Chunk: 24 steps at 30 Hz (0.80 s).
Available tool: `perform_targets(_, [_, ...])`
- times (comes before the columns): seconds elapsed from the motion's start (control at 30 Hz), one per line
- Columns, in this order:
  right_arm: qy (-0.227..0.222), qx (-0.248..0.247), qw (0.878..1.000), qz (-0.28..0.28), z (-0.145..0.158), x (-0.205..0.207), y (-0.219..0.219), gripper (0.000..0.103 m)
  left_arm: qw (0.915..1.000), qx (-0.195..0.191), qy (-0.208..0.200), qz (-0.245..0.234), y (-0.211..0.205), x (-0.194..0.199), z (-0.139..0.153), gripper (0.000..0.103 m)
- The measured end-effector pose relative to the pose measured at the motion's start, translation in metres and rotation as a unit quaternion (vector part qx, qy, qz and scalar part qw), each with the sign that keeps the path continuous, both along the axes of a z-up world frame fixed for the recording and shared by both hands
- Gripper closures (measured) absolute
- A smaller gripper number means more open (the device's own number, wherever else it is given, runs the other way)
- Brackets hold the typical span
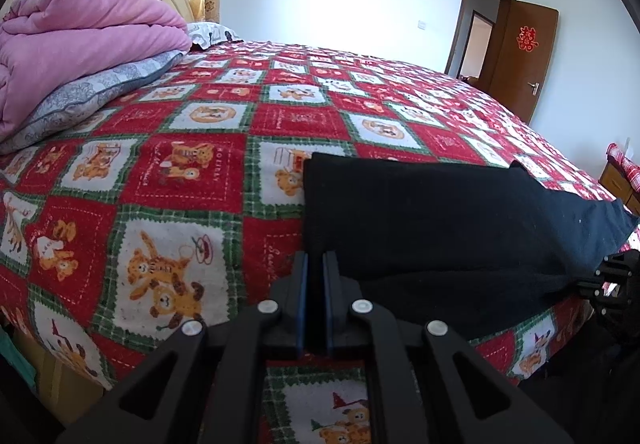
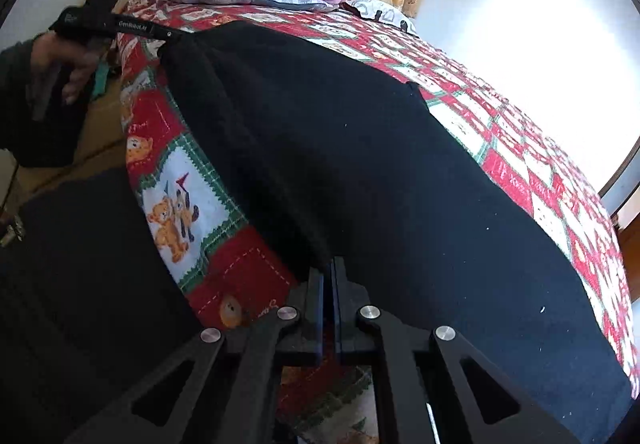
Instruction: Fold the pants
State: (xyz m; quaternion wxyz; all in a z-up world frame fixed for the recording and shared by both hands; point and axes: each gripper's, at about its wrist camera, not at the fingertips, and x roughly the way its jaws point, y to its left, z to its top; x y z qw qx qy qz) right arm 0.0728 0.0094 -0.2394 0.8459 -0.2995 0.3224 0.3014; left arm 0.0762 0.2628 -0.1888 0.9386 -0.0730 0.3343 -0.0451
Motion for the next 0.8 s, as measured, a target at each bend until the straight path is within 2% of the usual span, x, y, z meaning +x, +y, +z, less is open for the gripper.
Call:
perform_targets(0.07, [-0.010,-0.001,1.000,0.002,0.006,-0.001,-0.001,0.097,1.0000,-0.002,-0.005,0.002,0.002,-0.002,0.001,0.089])
perform_targets(0.13, [-0.004,0.001,1.000,0.002,0.016,-0.001,-0.008,0.089,0.9999,0.002,-0.008,0.012,0.005,-0.004,0.002,0.085])
perform_targets(0.2, [0.016,0.021,1.000,-0.008,0.025,0.003,-0.021,0.071,0.9996,0.013,-0.016,0.018,0.007,-0.006,0.006,0.083])
perform_targets(0.27, [0.018,0.040,0.999,-0.032,0.041,0.007,-0.043,0.068,0.9979,0.047,-0.033,0.030,0.003,-0.010,0.015,0.083])
perform_targets(0.33, [0.005,0.041,0.997,-0.067,0.053,0.010,-0.069,0.068,0.9966,0.059,-0.051,0.026,-0.003,-0.013,0.026,0.081])
perform_targets(0.4, [-0.002,0.044,0.994,-0.102,0.060,0.014,-0.096,0.068,0.9957,0.062,-0.068,0.013,-0.018,-0.013,0.035,0.070])
perform_targets(0.43, [0.003,0.050,0.990,-0.134,0.063,0.021,-0.117,0.068,0.9956,0.061,-0.071,0.003,-0.026,-0.012,0.036,0.059])
perform_targets(0.47, [0.009,0.055,0.986,-0.156,0.065,0.028,-0.131,0.068,0.9955,0.064,-0.070,-0.007,-0.036,-0.009,0.035,0.052])
perform_targets(0.53, [0.016,0.068,0.976,-0.207,0.066,0.041,-0.162,0.067,0.9950,0.074,-0.059,-0.030,-0.056,-0.005,0.030,0.052])
perform_targets(0.6, [0.024,0.084,0.960,-0.267,0.065,0.055,-0.197,0.067,0.9937,0.096,-0.039,-0.043,-0.074,0.002,0.021,0.052])
perform_targets(0.67, [0.037,0.103,0.941,-0.322,0.063,0.066,-0.233,0.067,0.9936,0.100,-0.013,-0.051,-0.084,0.008,0.007,0.052])
perform_targets(0.73, [0.045,0.116,0.919,-0.374,0.061,0.076,-0.267,0.067,0.9933,0.105,-0.016,-0.047,-0.086,0.007,-0.001,0.049])
perform_targets(0.8, [0.053,0.141,0.902,-0.404,0.062,0.081,-0.298,0.067,0.9925,0.109,-0.018,-0.052,-0.088,0.005,0.000,0.047])
